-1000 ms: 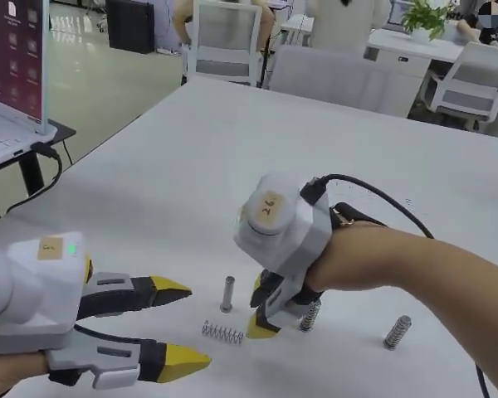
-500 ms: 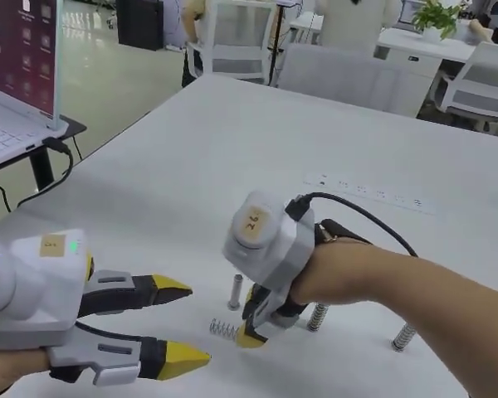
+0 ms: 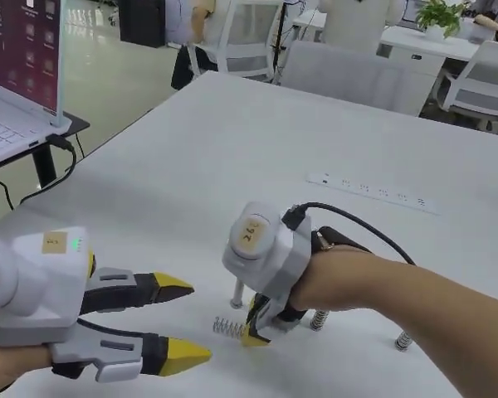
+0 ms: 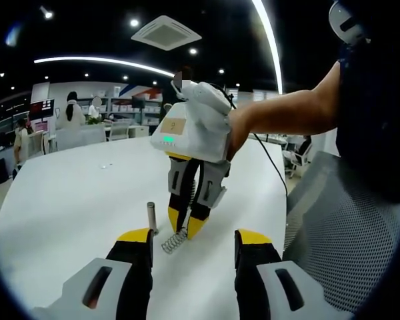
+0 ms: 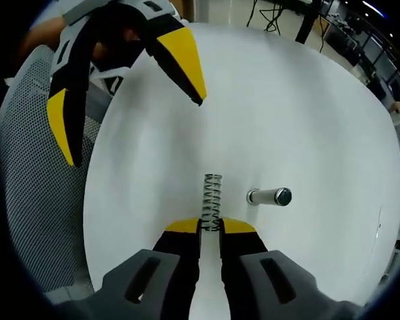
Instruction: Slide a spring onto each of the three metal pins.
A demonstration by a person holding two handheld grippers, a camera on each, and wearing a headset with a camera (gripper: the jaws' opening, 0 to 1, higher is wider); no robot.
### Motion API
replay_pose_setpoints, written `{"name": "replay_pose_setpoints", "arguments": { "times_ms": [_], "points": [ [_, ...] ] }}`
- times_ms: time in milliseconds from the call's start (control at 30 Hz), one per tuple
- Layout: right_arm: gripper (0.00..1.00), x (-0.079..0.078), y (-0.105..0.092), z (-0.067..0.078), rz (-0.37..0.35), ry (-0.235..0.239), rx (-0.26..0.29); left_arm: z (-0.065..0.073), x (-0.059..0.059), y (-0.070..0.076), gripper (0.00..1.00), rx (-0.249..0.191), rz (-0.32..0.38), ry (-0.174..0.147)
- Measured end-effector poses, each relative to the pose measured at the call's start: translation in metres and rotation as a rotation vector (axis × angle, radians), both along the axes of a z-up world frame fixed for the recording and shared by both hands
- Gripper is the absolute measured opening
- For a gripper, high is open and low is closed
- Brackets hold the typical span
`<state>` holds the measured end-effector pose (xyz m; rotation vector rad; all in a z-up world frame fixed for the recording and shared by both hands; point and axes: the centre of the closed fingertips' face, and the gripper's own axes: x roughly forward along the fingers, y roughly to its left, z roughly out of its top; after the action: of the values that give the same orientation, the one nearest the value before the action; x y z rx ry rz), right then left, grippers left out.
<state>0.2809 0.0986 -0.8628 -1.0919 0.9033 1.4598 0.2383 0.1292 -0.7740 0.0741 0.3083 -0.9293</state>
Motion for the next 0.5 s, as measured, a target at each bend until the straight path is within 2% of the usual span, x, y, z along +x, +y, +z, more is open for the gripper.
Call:
{"name": "replay_pose_setpoints", "arguments": {
  "times_ms": [167,500],
  "points": [
    [0.08,0.0,0.0,0.003,-0.001,-0.005,0.004,0.0,0.0,-0.001,0.43,0.001,-0.003,-0.001],
    [0.08,-0.014,-0.006,0.026,0.014,0.016,0.024,-0.001,0.0,-0.006,0.42,0.011,-0.022,0.0]
  ]
}}
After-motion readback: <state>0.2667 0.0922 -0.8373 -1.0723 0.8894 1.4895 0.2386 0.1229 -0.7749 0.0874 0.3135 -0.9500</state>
